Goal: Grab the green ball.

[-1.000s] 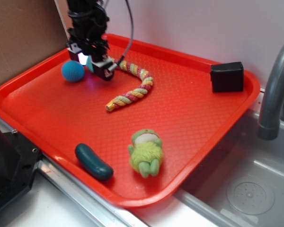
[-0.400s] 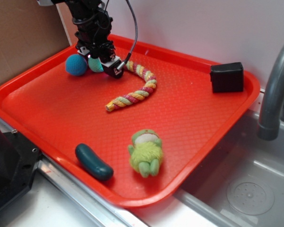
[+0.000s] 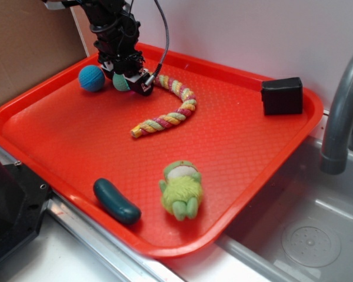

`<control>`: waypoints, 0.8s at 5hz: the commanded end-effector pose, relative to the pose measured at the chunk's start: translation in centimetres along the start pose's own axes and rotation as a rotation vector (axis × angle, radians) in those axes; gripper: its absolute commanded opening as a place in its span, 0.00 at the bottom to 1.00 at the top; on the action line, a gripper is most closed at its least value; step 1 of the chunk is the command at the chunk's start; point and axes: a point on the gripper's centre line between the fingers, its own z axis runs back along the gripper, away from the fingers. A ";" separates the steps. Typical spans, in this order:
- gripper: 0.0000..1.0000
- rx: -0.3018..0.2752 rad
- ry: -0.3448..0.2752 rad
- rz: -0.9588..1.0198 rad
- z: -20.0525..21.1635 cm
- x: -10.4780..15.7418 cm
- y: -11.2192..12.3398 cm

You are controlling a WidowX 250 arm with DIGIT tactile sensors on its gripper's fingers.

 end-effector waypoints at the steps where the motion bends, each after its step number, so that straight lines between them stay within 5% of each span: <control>1: 0.00 -0.003 0.021 0.000 3.7 -2.1 0.3; 3: 0.00 -0.043 -0.093 -0.062 14.0 -4.8 -2.8; 4: 0.00 -0.132 -0.113 -0.089 19.4 -6.0 -4.3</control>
